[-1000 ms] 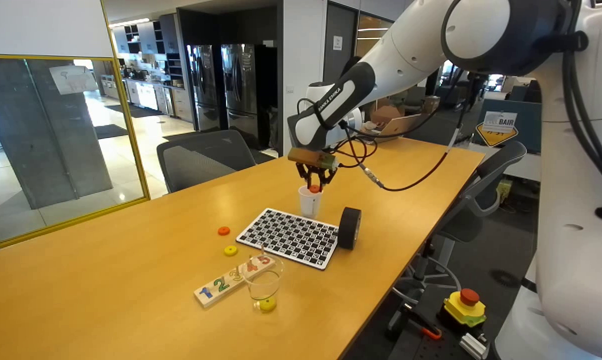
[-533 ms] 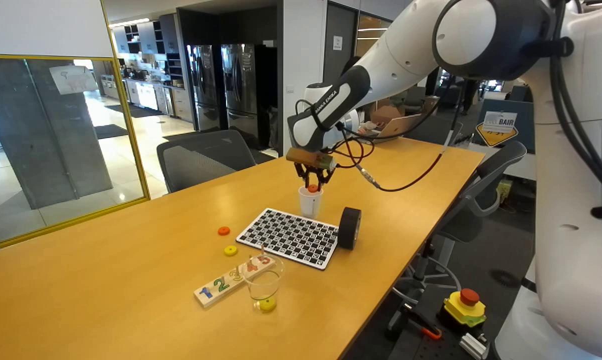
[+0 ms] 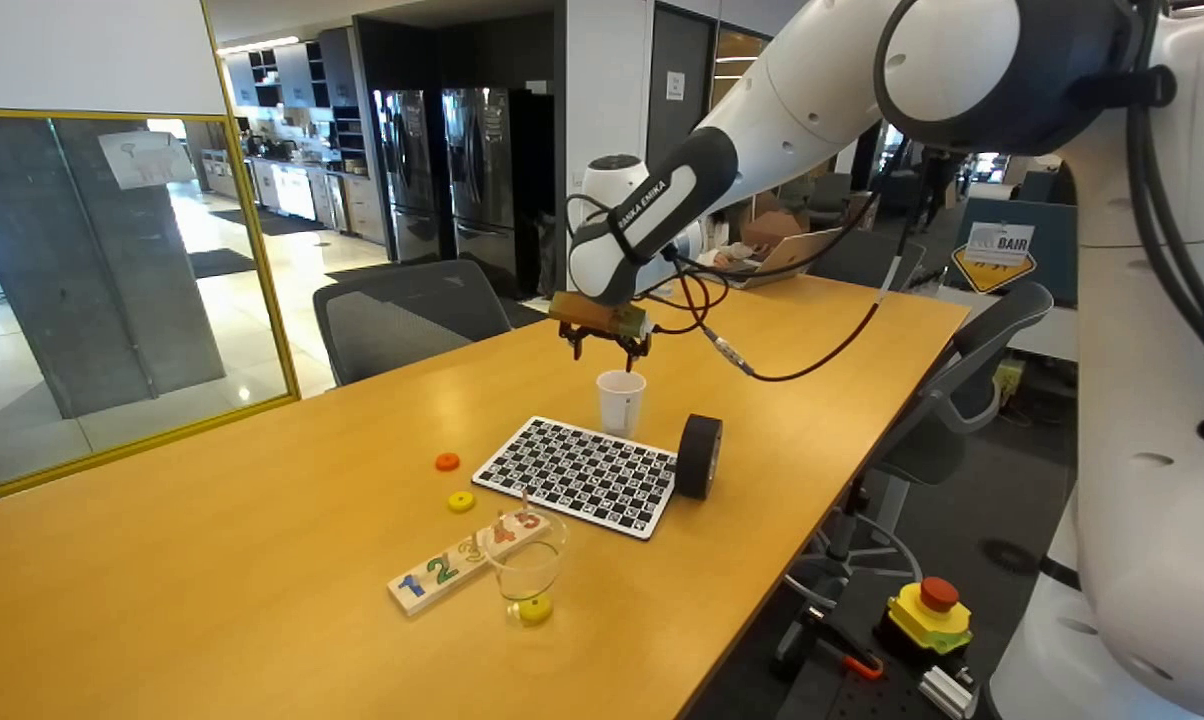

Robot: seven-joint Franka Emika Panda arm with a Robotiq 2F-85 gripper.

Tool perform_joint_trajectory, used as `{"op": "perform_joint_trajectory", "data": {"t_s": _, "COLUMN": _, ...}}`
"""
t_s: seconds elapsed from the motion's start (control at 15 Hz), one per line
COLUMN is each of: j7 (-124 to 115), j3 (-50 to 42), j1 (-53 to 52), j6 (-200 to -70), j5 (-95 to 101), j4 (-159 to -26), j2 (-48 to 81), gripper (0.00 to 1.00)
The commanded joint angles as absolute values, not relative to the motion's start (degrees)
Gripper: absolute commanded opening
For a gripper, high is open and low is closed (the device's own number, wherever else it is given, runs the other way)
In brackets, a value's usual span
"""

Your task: Pick up the yellow objects from the table and put them in the colorless cup, then pick up the orange objects from the table and put them in the white cup

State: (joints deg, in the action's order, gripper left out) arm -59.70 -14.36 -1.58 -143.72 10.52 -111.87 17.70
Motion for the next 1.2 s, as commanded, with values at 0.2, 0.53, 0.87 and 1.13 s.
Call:
{"op": "perform_joint_trajectory", "data": {"t_s": 0.2, "j7": -50.48, "j3": -6.06, "j1": -4.65, "j6": -139.76, "j5": 10.11, "j4": -108.02, "j2": 18.71, "gripper": 1.0}}
{"op": "perform_joint_trajectory", "data": {"t_s": 0.53, "j7": -33.99, "j3": -0.54, "j1": -3.69, "j6": -133.65, "j5": 3.34, "j4": -97.41, "j2": 27.05, "gripper": 1.0}}
{"op": "perform_joint_trajectory", "data": {"t_s": 0.87, "j7": -17.5, "j3": 0.11, "j1": -3.47, "j6": -123.25, "j5": 1.23, "j4": -83.29, "j2": 37.1, "gripper": 1.0}}
{"op": "perform_joint_trajectory", "data": {"t_s": 1.13, "j7": -11.59, "j3": -0.52, "j1": -3.43, "j6": -117.14, "j5": 2.05, "j4": -72.84, "j2": 44.37, "gripper": 1.0}}
